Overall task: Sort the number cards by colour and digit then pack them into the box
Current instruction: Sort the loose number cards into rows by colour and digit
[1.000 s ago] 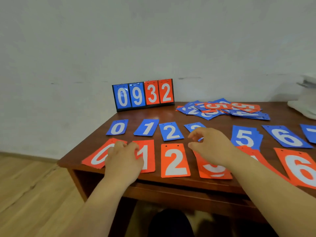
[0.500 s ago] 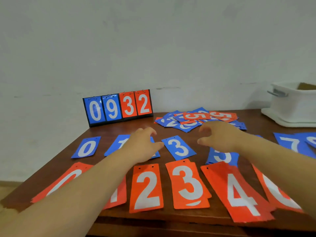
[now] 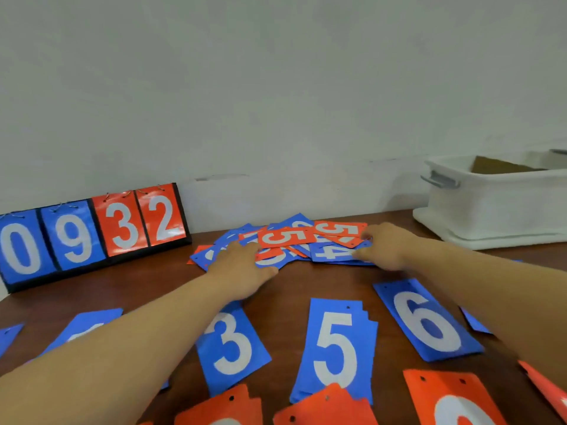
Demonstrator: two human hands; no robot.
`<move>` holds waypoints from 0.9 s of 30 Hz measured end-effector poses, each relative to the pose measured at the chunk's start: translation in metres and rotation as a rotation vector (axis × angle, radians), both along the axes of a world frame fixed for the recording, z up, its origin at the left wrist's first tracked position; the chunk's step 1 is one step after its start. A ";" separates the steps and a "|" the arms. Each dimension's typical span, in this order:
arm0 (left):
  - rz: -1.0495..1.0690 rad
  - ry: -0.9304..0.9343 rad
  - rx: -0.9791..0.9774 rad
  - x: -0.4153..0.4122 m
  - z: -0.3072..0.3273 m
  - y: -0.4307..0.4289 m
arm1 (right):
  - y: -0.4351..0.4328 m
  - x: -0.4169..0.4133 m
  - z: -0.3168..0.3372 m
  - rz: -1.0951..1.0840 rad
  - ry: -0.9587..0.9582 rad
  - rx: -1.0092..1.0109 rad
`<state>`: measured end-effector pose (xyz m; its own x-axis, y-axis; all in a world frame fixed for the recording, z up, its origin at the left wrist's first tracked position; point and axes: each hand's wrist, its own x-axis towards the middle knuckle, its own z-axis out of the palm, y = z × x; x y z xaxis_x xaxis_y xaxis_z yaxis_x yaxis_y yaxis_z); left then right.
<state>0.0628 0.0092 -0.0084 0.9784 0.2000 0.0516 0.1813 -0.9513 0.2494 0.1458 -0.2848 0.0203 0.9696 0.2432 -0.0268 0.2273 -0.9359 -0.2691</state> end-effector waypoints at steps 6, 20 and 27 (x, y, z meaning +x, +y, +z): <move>-0.093 -0.023 0.010 0.079 -0.004 -0.002 | 0.007 0.078 -0.017 0.044 -0.032 -0.113; -0.083 0.003 -0.081 0.135 -0.005 0.006 | -0.006 0.128 -0.026 0.051 0.099 0.270; -0.029 -0.224 -0.127 0.122 0.008 -0.007 | 0.000 0.120 -0.027 -0.054 -0.057 0.462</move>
